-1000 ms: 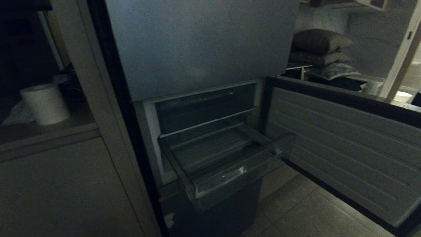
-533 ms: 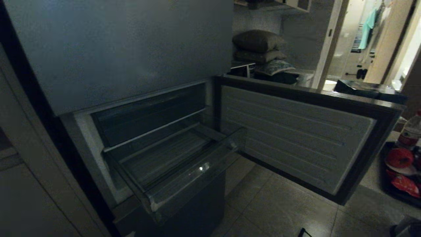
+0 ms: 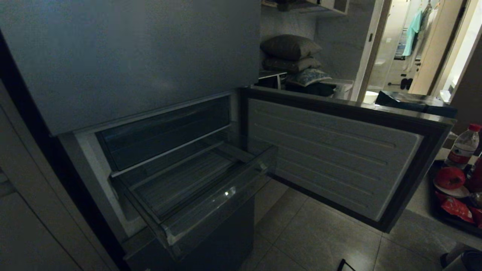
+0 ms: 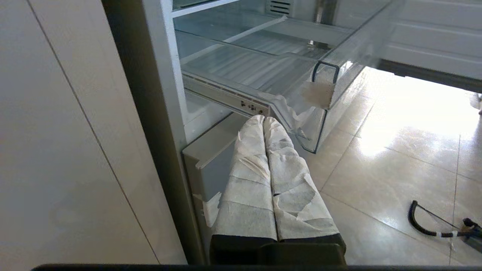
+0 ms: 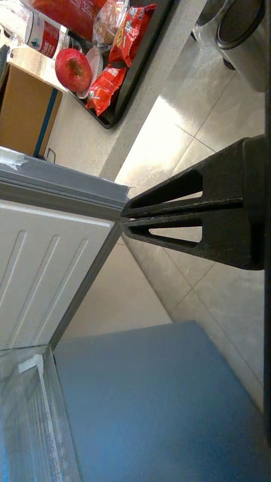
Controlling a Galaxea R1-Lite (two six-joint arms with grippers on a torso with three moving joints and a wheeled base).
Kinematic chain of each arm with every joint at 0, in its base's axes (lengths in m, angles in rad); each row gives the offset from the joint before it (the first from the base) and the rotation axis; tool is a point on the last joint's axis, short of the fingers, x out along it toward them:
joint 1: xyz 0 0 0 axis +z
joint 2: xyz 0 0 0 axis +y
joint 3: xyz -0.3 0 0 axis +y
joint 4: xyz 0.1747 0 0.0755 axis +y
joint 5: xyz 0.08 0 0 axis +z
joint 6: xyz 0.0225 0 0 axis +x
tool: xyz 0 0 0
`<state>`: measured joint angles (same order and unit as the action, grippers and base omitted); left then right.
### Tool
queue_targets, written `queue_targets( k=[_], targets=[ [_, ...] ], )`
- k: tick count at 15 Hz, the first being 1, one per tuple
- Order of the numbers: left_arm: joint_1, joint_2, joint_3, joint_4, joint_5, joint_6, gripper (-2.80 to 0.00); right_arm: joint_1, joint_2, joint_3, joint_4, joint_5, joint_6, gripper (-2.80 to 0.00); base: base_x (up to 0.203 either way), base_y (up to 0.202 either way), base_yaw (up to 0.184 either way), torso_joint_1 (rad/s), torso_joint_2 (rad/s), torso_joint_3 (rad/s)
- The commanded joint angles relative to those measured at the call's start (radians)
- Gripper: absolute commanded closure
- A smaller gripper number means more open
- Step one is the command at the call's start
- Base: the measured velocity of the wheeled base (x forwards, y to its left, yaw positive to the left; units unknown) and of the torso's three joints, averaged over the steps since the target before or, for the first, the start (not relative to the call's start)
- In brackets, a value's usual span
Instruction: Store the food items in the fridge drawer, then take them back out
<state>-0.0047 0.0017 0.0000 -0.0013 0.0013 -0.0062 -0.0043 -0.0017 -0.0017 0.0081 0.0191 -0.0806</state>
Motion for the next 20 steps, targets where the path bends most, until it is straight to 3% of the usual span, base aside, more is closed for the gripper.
queue_targets(
  k=[1, 9, 17, 20],
  targets=[
    [0.0, 0.0, 0.0, 0.0, 0.0, 0.001, 0.0, 0.0, 0.002, 0.0, 0.0, 0.001, 0.001, 0.0, 0.0, 0.0, 0.0, 0.0, 0.0, 0.0],
    [0.0, 0.0, 0.0, 0.0, 0.0, -0.001, 0.0, 0.0, 0.002, 0.0, 0.0, 0.001, -0.002, 0.0, 0.176, -0.125, 0.004, 0.006, 0.0, 0.002],
    [0.0, 0.0, 0.0, 0.0, 0.0, -0.001, 0.0, 0.0, 0.002, 0.0, 0.001, 0.001, 0.027, 0.0, 0.0, 0.0, 0.0, 0.0, 0.0, 0.0],
    [0.0, 0.0, 0.0, 0.0, 0.0, -0.001, 0.0, 0.0, 0.021, -0.102, 0.043, -0.084, 0.046, 0.0, 0.0, 0.0, 0.0, 0.0, 0.0, 0.0]
  ],
)
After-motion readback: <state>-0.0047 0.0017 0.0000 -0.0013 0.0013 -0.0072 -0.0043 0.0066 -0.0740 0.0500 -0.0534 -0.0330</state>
